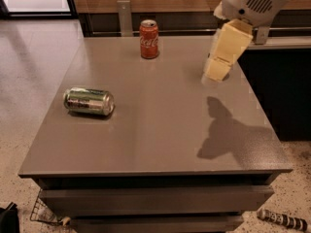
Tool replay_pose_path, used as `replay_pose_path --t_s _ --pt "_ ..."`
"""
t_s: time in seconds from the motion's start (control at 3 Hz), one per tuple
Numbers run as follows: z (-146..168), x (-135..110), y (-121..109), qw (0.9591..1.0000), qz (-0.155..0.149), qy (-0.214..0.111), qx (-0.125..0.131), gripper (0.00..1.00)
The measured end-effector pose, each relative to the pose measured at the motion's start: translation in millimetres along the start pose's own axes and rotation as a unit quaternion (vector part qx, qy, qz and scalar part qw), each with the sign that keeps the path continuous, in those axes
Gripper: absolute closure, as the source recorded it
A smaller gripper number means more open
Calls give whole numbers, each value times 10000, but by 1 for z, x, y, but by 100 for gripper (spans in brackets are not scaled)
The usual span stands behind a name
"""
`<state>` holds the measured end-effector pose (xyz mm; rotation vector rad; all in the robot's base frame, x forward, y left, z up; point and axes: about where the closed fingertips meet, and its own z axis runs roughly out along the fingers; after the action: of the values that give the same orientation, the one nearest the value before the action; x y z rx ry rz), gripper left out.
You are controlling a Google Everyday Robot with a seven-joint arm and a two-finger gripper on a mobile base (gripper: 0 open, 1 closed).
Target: Place green can upright
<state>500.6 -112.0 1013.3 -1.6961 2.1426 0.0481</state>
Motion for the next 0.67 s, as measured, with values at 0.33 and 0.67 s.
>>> replay_pose_path --t_s 0.33,0.67 --pt "17 -51 -1 9999 117 50 -117 0" --pt "54 -115 11 9998 28 162 -105 0"
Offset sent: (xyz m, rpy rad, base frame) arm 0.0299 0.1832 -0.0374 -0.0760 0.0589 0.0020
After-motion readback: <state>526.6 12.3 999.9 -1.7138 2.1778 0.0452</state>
